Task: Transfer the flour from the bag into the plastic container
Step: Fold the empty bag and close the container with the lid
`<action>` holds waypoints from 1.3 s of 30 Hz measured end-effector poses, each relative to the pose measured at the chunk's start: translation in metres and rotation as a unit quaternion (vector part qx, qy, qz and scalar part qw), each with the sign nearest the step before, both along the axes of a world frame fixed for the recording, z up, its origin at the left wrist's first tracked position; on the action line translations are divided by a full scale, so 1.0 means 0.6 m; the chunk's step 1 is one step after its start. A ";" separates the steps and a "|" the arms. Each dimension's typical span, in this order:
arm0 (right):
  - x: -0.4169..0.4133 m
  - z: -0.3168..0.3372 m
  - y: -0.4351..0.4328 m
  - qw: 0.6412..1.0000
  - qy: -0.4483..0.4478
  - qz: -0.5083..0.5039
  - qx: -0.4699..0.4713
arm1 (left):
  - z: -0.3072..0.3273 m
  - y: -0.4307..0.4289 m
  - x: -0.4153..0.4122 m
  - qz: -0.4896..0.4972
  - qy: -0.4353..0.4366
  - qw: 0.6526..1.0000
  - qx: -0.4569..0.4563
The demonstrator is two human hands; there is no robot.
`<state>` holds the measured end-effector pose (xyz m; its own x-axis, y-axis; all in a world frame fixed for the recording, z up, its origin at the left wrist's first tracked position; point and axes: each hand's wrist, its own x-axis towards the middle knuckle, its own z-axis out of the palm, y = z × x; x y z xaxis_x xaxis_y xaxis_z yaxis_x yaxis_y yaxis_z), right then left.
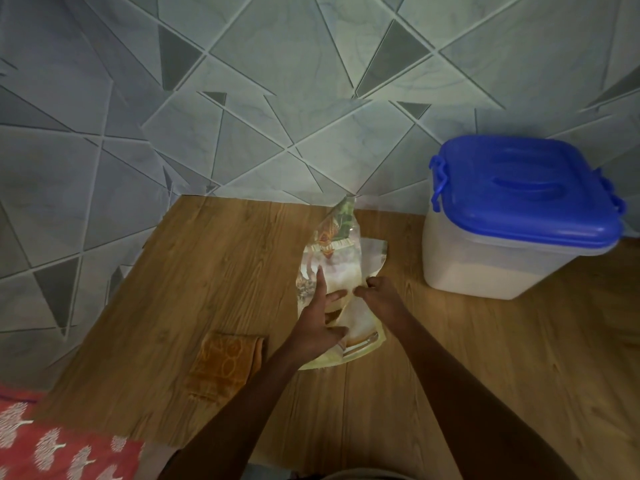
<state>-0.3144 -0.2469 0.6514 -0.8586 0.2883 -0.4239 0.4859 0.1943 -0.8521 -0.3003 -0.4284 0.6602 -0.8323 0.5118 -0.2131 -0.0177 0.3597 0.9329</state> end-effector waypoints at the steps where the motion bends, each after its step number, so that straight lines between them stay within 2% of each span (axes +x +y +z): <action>1: -0.002 -0.001 0.000 1.000 -0.005 0.000 0.021 | -0.001 -0.002 -0.005 0.008 -0.009 1.000 0.009; 3: -0.005 -0.002 0.001 0.998 -0.009 0.004 0.058 | 0.000 -0.005 -0.019 0.067 0.024 0.997 0.027; 5: -0.006 -0.003 0.004 0.997 -0.012 0.013 0.077 | 0.006 -0.009 -0.041 0.152 0.133 0.979 0.030; 7: -0.005 -0.001 0.007 0.996 -0.017 0.021 0.082 | 0.017 -0.009 -0.073 0.192 0.258 0.947 -0.022; 9: -0.005 -0.007 0.013 0.996 -0.018 0.028 0.084 | 0.021 -0.003 -0.116 0.151 0.366 0.911 -0.115; 11: -0.004 -0.011 0.018 0.996 -0.024 0.032 0.078 | 0.018 0.013 -0.153 0.042 0.399 0.897 -0.185; 13: -0.001 -0.016 0.024 0.997 -0.028 0.027 0.068 | 0.008 0.038 -0.168 -0.061 0.367 0.892 -0.256; 16: 0.007 -0.021 0.033 0.998 -0.035 0.007 0.052 | -0.011 0.069 -0.168 -0.099 0.314 0.880 -0.343; 21: 0.021 -0.017 0.040 0.999 -0.027 -0.018 0.011 | -0.046 0.087 -0.172 -0.123 0.226 0.899 -0.354; 24: 0.029 -0.026 0.048 0.999 -0.023 -0.028 0.000 | -0.064 0.079 -0.177 -0.138 0.209 0.919 -0.306; 27: 0.036 -0.027 0.055 0.998 -0.021 -0.054 -0.015 | -0.054 0.052 -0.166 -0.090 0.160 0.961 -0.207; 29: 0.042 -0.025 0.062 0.996 -0.019 -0.075 -0.038 | -0.043 0.018 -0.148 -0.053 0.149 0.976 -0.152; 32: 0.051 -0.024 0.075 0.991 -0.012 -0.090 -0.099 | -0.051 -0.051 -0.125 -0.040 0.153 0.979 -0.131; 34: 0.052 -0.031 0.087 0.987 0.004 -0.088 -0.136 | -0.052 -0.091 -0.108 -0.045 0.114 0.986 -0.117; 39: 0.055 -0.011 0.091 0.982 -0.003 -0.088 -0.165 | -0.037 -0.113 -0.055 -0.094 0.065 0.990 -0.081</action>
<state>-0.2813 -0.1921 0.6450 -0.8047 0.2775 -0.5249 0.4933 -0.1794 -0.8512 -0.3335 -0.4962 0.6383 -0.7514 0.6281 -0.2025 0.1793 0.4896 0.8533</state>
